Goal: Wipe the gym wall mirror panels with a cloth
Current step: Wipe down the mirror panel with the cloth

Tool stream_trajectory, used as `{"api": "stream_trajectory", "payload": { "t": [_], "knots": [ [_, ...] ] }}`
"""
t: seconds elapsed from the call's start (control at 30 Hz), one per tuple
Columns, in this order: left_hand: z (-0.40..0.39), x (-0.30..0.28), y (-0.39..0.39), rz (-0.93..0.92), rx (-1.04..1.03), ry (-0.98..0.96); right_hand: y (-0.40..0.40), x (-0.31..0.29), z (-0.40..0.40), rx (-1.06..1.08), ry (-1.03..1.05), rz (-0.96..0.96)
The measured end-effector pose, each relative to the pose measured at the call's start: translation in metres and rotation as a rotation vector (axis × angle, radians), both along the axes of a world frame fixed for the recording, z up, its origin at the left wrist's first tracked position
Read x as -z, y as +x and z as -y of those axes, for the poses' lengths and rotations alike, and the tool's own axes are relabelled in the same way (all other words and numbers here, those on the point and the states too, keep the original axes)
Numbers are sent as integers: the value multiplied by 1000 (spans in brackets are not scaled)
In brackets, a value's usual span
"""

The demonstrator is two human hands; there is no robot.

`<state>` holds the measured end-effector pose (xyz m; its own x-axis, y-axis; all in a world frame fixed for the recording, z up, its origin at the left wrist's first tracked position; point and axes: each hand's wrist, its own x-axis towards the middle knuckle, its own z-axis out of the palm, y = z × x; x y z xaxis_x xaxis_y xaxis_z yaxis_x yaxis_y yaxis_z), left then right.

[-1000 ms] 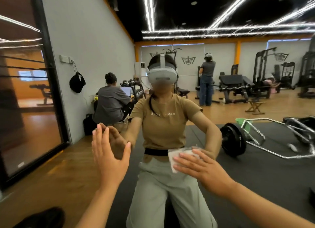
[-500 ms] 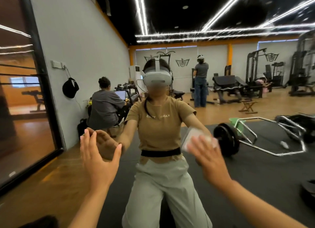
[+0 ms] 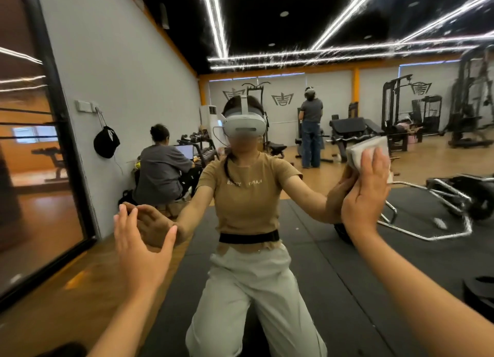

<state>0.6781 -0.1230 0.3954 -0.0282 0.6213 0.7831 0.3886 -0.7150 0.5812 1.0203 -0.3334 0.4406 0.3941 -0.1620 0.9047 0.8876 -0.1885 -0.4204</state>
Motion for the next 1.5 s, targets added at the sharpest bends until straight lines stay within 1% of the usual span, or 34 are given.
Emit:
{"api": "stream_trajectory", "payload": {
  "t": [0.07,0.1,0.2,0.27,0.3,0.37,0.4,0.53,0.6,0.63,0.7,0.77,0.9,0.97,1.0,1.07,1.13,1.23,1.3,1.33,1.37,1.4,1.47,1.5],
  "knots": [
    [1,-1,0,-7,-5,-8,-8,42,-5,-12,-69,36],
    [1,-2,-1,-15,-8,-15,-11,69,-4,-29,-162,95],
    [3,-3,-1,-32,-17,-42,-14,148,14,-53,-532,339],
    [5,-3,-1,-45,-19,-55,-8,171,30,-52,-655,438],
    [6,-4,-1,-64,-24,-56,-4,167,36,-62,-680,455],
    [7,-5,-1,-127,-47,-55,2,139,40,-84,-665,431],
    [7,-5,-2,-153,-57,-56,4,118,38,-85,-621,379],
    [6,-4,-4,-220,-82,-63,5,10,28,-102,-261,14],
    [5,-4,-6,-246,-92,-69,5,-18,23,-102,-147,-62],
    [5,-4,-8,-256,-93,-74,3,-16,21,-92,-129,-58],
    [5,-4,-11,-274,-99,-72,0,17,16,-70,-133,-30],
    [3,-4,-12,-296,-106,-70,-8,84,13,-87,-173,-58],
    [1,-1,-12,-293,-102,-60,-40,239,20,-172,-340,-222],
    [0,1,-11,-284,-101,-35,-53,284,26,-224,-383,-302],
    [0,1,-11,-282,-104,-23,-56,291,26,-234,-379,-325],
    [-1,1,-10,-275,-107,-7,-54,271,21,-227,-343,-303],
    [-2,2,-10,-265,-102,3,-46,220,10,-186,-302,-212],
    [-4,4,-10,-256,-87,13,-36,122,-6,-133,-208,-77],
    [-5,4,-9,-245,-76,18,-36,84,-14,-101,-162,-30],
    [-6,4,-9,-240,-71,23,-38,81,-18,-77,-148,-22],
    [-6,4,-9,-239,-66,25,-42,90,-21,-57,-145,-19],
    [-6,4,-9,-237,-62,23,-49,113,-24,-56,-155,-26],
    [-6,5,-9,-233,-58,19,-70,187,-26,-99,-242,-64],
    [-7,6,-9,-234,-57,21,-80,233,-23,-127,-336,-77]
  ]
}}
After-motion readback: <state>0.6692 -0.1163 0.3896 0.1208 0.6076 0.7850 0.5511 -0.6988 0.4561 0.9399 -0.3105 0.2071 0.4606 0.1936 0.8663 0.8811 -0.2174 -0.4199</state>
